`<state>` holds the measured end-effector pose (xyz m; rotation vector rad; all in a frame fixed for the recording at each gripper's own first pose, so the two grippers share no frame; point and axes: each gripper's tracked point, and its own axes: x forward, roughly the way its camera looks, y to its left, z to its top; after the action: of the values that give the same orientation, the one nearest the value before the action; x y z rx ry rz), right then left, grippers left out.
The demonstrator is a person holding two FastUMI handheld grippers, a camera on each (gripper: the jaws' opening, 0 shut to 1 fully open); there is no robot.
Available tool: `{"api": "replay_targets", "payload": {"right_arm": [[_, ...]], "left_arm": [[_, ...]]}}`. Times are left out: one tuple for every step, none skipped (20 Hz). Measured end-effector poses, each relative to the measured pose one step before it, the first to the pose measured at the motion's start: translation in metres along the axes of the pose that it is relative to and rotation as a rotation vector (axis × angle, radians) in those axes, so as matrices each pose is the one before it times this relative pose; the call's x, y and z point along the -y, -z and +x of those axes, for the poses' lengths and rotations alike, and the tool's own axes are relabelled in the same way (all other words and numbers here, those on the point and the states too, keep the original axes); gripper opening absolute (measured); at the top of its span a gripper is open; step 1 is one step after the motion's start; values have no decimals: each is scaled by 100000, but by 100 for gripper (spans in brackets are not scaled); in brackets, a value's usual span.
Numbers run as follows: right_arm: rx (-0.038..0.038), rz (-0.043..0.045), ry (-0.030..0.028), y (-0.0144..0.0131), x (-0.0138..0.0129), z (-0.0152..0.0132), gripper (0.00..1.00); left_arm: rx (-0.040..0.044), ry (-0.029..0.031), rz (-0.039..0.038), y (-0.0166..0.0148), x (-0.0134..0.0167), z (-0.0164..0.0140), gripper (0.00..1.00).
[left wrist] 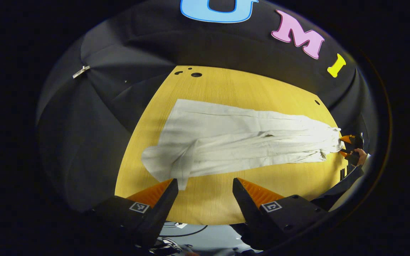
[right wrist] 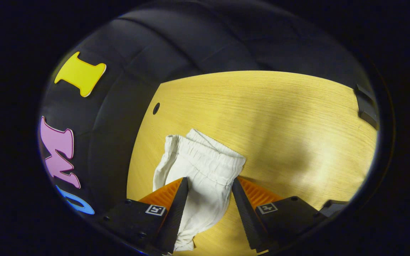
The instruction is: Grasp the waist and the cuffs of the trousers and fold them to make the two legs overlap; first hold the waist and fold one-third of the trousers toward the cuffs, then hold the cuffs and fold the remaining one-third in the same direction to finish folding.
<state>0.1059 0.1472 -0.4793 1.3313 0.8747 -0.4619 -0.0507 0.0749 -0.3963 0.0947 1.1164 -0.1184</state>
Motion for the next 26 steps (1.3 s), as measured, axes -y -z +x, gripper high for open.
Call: {"api": "replay_targets", "payload": {"right_arm": [[1467, 1335, -396, -147, -130, 134, 78], [720, 1313, 869, -74, -69, 649, 77], [14, 2052, 906, 106, 245, 437, 68], [-968, 2292, 1078, 271, 418, 255, 61], [-1305, 2687, -500, 902, 92, 66, 23], [680, 1740, -1922, -850, -268, 67, 33], [879, 97, -2604, -38, -182, 40, 7], [736, -1396, -901, 279, -115, 114, 7], [893, -1280, -2126, -204, -520, -195, 7], [708, -951, -2295, -164, -499, -568, 7], [331, -220, -2067, -298, -464, -320, 7], [130, 807, -2318, -248, -440, -512, 7], [247, 942, -1453, -258, -588, -333, 7], [373, 162, -1499, -216, -463, -355, 7], [25, -904, -915, -86, -329, -362, 7], [-106, -1021, -281, -86, -397, -126, 7], [103, -301, -510, -155, -340, -141, 7], [353, 288, -536, -99, -63, -232, 7], [174, 437, -393, -143, -139, -204, 7], [33, 155, -46, 56, -187, -272, 7], [92, -46, 248, -31, -117, -171, 7], [399, -432, 288, 37, -154, -219, 7], [172, -194, -197, -25, -247, -165, 7], [191, -242, -255, 12, -51, -328, 7], [237, -135, -183, -26, -56, -204, 7], [183, -180, -201, -11, -174, -231, 7]], "left_arm": [[-414, 159, -1102, 555, 290, -24, 98], [-400, -9, -1361, 579, 242, 152, 93], [-489, 168, -1863, 513, 228, 71, 96], [-311, 569, -1884, 462, 404, 114, 96], [-35, 439, -1869, 275, 250, 80, 96], [278, 414, -1878, 170, 219, 84, 96], [591, 564, -2269, 26, 239, 121, 96], [414, 1185, -2920, 173, 392, 135, 96], [280, 1795, -3801, 98, 412, 174, 96], [-32, 2007, -4647, 247, 473, 283, 96], [-272, 1898, -5181, 251, 351, 313, 96], [-73, 1068, -5736, 241, -32, 403, 96], [228, 645, -6262, 43, -183, 381, 92], [623, 887, -6390, -95, -142, 485, 96], [556, 1121, -6156, -171, -140, 419, 92], [463, 1440, -6245, -196, -142, 486, 96], [733, 1443, -6172, -377, -69, 460, 96], [1197, 1321, -6088, -340, -98, 665, 96], [1499, 1651, -6193, -463, 50, 538, 92], [1674, 1604, -6439, -606, 112, 492, 92], [1708, 1339, -5856, -504, -24, 227, 96], [1449, 225, -4782, -643, -63, 826, 96], [1109, -795, -3790, -629, -172, 694, 96], [1599, 1055, -3560, -629, 321, 539, 92], [1709, 545, -2252, -782, 382, 594, 95], [1182, 638, -900, -463, 527, 572, 95]]}}
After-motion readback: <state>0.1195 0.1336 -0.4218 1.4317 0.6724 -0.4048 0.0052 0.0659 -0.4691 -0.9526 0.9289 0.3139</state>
